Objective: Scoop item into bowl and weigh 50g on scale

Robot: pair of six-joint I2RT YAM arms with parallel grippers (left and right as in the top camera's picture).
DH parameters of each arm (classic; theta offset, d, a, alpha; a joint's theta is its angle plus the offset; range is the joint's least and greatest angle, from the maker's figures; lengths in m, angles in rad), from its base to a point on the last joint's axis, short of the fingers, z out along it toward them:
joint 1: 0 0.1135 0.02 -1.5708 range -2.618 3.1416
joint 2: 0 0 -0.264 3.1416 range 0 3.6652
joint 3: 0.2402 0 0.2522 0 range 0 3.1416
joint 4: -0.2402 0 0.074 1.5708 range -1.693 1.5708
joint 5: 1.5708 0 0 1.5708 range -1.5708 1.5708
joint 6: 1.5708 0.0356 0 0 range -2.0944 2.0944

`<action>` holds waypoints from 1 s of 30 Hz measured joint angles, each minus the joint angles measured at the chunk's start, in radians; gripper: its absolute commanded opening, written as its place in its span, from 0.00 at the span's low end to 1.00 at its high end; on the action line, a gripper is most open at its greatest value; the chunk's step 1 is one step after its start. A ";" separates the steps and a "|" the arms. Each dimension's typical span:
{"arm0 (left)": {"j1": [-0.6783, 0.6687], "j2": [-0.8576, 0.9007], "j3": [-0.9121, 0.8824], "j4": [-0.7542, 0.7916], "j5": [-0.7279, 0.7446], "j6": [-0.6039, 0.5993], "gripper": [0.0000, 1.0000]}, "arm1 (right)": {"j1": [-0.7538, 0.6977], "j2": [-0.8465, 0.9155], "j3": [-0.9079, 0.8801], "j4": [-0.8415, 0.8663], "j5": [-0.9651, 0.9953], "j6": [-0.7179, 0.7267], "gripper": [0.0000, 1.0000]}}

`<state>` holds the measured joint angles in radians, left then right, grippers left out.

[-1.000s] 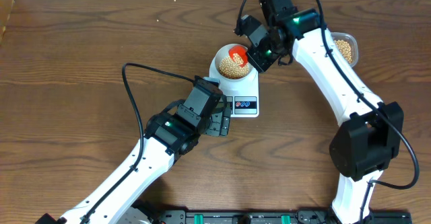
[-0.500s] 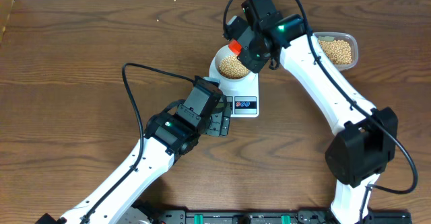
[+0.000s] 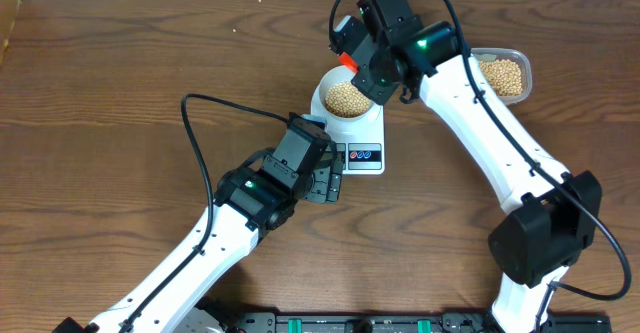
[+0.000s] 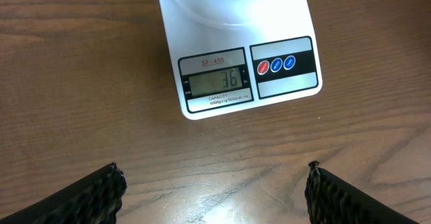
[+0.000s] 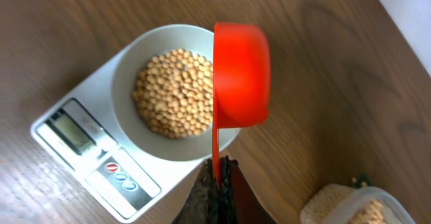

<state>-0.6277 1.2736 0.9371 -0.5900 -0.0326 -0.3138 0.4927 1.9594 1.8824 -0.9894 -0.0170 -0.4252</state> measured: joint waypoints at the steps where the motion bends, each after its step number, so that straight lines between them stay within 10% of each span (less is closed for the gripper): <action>1: 0.000 0.000 0.000 0.000 0.000 0.000 0.88 | -0.006 -0.001 0.000 0.000 -0.021 0.002 0.01; 15: 0.000 0.000 0.000 0.000 0.000 0.000 0.88 | -0.377 -0.213 0.009 -0.096 -0.351 0.094 0.01; 30: 0.000 0.000 0.000 0.000 0.000 0.000 0.88 | -0.620 -0.171 0.014 -0.272 -0.177 0.246 0.01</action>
<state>-0.6277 1.2736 0.9371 -0.5900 -0.0326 -0.3138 -0.1272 1.7889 1.8961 -1.2613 -0.1944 -0.1791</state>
